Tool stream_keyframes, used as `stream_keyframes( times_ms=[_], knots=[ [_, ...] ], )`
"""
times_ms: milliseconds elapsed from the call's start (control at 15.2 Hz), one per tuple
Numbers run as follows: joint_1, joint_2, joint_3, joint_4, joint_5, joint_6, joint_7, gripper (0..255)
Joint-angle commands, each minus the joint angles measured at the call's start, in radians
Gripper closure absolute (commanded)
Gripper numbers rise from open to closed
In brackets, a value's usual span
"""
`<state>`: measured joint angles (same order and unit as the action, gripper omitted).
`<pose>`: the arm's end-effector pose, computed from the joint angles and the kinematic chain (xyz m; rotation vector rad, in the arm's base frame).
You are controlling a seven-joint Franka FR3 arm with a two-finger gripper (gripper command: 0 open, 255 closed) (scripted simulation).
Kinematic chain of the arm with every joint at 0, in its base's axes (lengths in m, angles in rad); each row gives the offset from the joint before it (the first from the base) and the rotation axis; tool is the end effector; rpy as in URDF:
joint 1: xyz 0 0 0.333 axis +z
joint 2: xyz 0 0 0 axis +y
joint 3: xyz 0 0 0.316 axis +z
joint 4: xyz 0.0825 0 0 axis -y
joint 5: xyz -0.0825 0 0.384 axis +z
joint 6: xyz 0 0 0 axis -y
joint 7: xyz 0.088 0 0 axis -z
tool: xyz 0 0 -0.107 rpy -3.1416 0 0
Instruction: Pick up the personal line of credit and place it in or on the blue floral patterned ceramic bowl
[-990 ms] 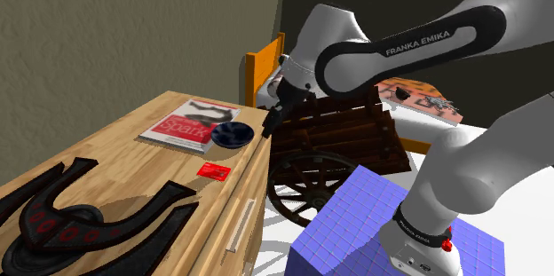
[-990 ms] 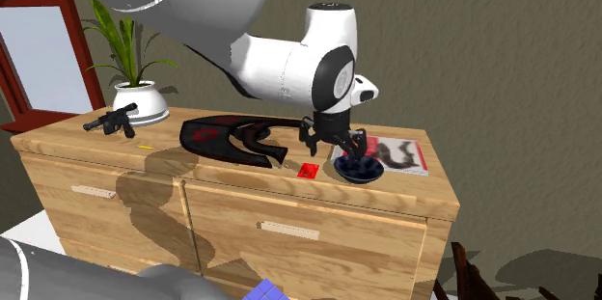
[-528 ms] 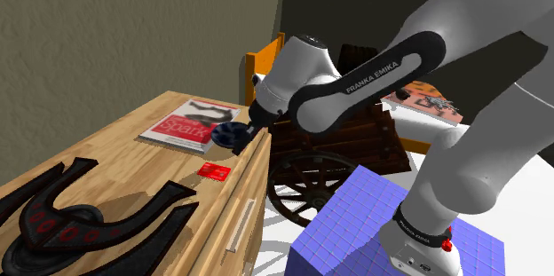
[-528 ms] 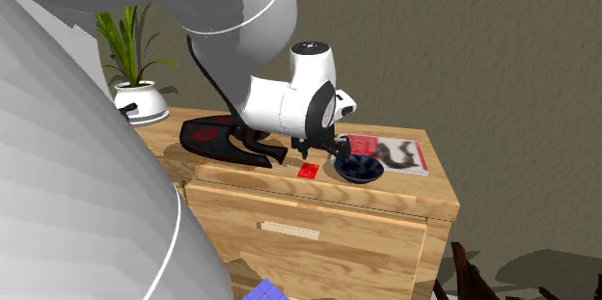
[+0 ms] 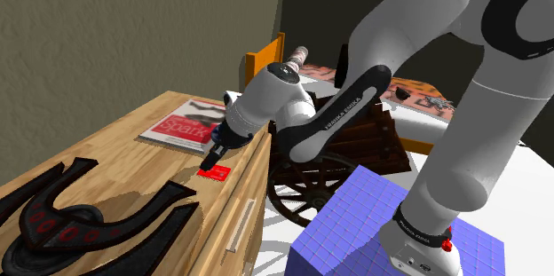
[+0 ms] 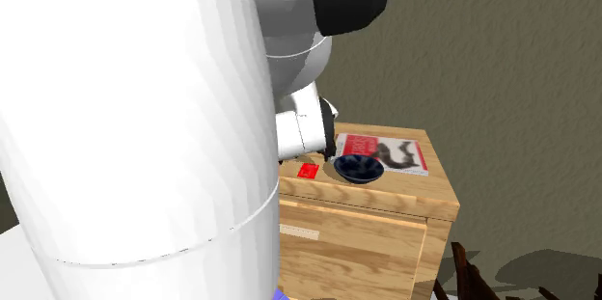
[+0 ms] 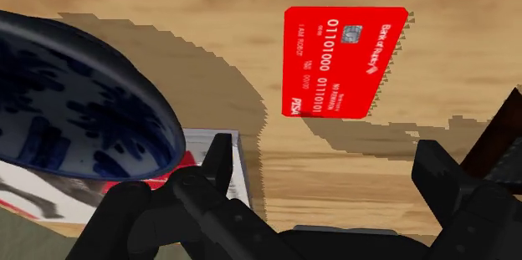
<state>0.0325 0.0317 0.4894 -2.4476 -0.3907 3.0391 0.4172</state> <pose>0.4368 0.2844 0.3490 -2.8128 -0.6846 -0.8273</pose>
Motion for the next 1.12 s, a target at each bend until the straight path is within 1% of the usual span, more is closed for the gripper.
stream_keyframes(
  times_ms=[0,132,330,396,924,990,1056],
  knots=[
    [0.017,0.051,-0.030,0.033,-0.169,0.020,0.131,0],
    [0.050,0.089,-0.075,0.061,-0.262,0.026,0.207,0],
    [0.106,0.143,-0.144,0.102,-0.374,0.035,0.300,0],
    [0.131,0.170,-0.175,0.124,-0.425,0.040,0.343,0],
    [0.134,0.170,-0.178,0.124,-0.423,0.040,0.342,0],
    [0.134,0.170,-0.178,0.124,-0.423,0.040,0.342,255],
    [0.134,0.170,-0.178,0.124,-0.423,0.040,0.342,255]
  ],
)
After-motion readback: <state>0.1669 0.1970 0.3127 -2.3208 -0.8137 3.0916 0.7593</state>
